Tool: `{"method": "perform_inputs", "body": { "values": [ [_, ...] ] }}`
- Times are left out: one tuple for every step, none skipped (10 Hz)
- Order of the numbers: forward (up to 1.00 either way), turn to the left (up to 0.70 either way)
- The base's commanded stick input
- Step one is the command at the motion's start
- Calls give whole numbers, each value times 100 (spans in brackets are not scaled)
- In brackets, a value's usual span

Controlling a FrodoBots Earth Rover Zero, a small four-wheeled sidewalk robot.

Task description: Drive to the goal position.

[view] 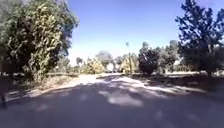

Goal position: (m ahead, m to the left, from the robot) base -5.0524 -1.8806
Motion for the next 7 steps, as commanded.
{"method": "perform_inputs", "body": {
  "values": [
    [100,40],
    [100,40],
    [100,39],
    [100,20],
    [100,2],
    [100,0],
    [100,0]
  ]
}}
